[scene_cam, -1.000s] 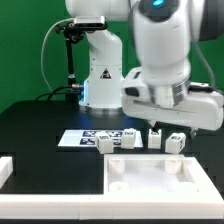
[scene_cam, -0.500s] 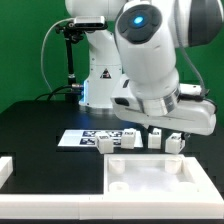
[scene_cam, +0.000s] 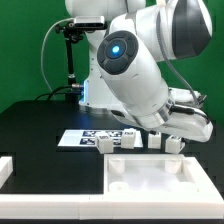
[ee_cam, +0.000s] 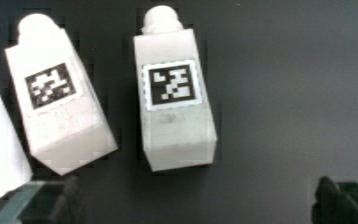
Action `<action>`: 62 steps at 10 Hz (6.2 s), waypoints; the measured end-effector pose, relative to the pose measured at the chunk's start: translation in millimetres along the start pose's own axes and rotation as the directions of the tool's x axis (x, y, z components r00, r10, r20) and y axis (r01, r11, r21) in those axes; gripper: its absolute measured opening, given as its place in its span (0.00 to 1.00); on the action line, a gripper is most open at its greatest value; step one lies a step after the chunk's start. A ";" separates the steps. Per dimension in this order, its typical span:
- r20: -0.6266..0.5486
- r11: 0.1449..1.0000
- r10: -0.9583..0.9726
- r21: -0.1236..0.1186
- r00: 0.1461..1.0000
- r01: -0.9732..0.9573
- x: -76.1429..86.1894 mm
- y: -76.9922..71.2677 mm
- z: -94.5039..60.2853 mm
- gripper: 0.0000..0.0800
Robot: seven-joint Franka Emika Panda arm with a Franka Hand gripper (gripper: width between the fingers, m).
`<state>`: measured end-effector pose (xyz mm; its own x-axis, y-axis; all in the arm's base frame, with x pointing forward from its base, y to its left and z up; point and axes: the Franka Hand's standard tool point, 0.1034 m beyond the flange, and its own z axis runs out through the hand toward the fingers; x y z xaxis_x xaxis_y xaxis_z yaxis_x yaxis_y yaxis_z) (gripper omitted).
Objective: Assemble one leg
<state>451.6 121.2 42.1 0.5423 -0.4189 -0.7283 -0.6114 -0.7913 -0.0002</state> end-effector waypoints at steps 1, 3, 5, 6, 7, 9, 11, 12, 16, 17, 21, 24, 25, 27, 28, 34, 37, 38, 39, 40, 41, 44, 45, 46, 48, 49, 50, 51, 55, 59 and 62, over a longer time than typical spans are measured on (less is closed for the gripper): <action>0.000 1.000 0.000 0.000 1.000 0.000 0.2 0.2 0.1 0.81; 0.021 1.000 0.011 0.000 1.000 -0.011 -5.2 -0.7 17.0 0.81; 0.051 1.000 0.015 -0.013 0.999 -0.014 -5.7 -1.4 34.6 0.81; 0.056 0.999 0.027 -0.019 0.998 -0.026 -4.1 0.3 38.2 0.81; 0.056 0.999 0.029 -0.022 0.998 -0.028 -5.1 -0.9 39.0 0.81; 0.053 0.999 0.032 -0.020 0.998 -0.031 -3.6 -0.1 38.9 0.81; 0.056 0.999 0.040 -0.011 0.998 -0.039 -2.7 0.9 42.2 0.81; 0.064 0.999 0.046 -0.009 0.997 -0.046 -2.9 1.7 46.8 0.81; 0.068 0.999 0.046 -0.013 0.997 -0.045 -3.0 1.8 49.7 0.49; 0.068 0.999 0.046 -0.013 0.997 -0.045 -2.9 1.9 49.6 0.49; 0.036 0.999 0.035 -0.012 0.999 -0.035 0.2 3.0 39.0 0.36; -0.073 0.999 -0.018 0.037 0.997 0.021 -1.2 2.7 -38.3 0.36; -0.159 0.997 -0.045 0.047 0.986 0.053 -5.9 -2.0 -66.1 0.36; -0.300 0.994 -0.095 0.023 0.949 0.107 -9.7 -7.6 -105.9 0.36; -0.366 0.995 -0.095 0.006 0.926 0.104 -11.3 -12.0 -103.5 0.36; -0.668 0.971 -0.158 0.026 0.727 0.236 12.7 -42.4 -171.3 0.36; -0.795 0.959 -0.162 0.013 0.585 0.283 15.4 -60.6 -187.2 0.36; -0.842 0.953 -0.137 0.031 0.522 0.301 14.7 -66.3 -185.3 0.36; -0.868 0.948 -0.127 0.037 0.480 0.316 13.1 -70.7 -182.2 0.36; -0.886 0.943 -0.131 0.028 0.445 0.333 13.4 -75.5 -179.1 0.36; -0.906 0.934 -0.167 -0.020 0.389 0.356 18.9 -85.1 -174.6 0.36; -0.953 0.915 -0.221 -0.129 0.207 0.383 44.0 -77.2 -181.2 0.36; -0.944 0.905 -0.276 -0.192 0.180 0.381 54.5 -67.5 -189.4 0.36; -0.945 0.902 -0.277 -0.194 0.171 0.387 53.0 -71.8 -192.5 0.36; -0.944 0.901 -0.280 -0.197 0.173 0.386 52.8 -71.8 -189.9 0.36; -0.943 0.899 -0.286 -0.202 0.172 0.389 52.2 -73.8 -186.9 0.36; -0.933 0.885 -0.321 -0.235 0.162 0.401 47.6 -84.6 -170.3 0.36; -0.917 0.867 -0.373 -0.290 0.141 0.406 44.2 -91.7 -160.9 0.36; -0.899 0.849 -0.422 -0.348 0.115 0.397 53.2 -88.0 -156.5 0.36; -0.901 0.842 -0.422 -0.349 0.101 0.412 51.4 -102.6 -152.7 0.36; -0.905 0.840 -0.418 -0.354 0.075 0.412 55.9 -105.8 -144.6 0.36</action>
Offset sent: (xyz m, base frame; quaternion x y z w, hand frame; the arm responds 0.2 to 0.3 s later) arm -0.0250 0.0484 -0.0175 0.0309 -0.0720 0.0234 0.9967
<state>629.9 117.1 100.5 0.8180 -0.1035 0.5659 -0.0860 -0.9946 -0.0577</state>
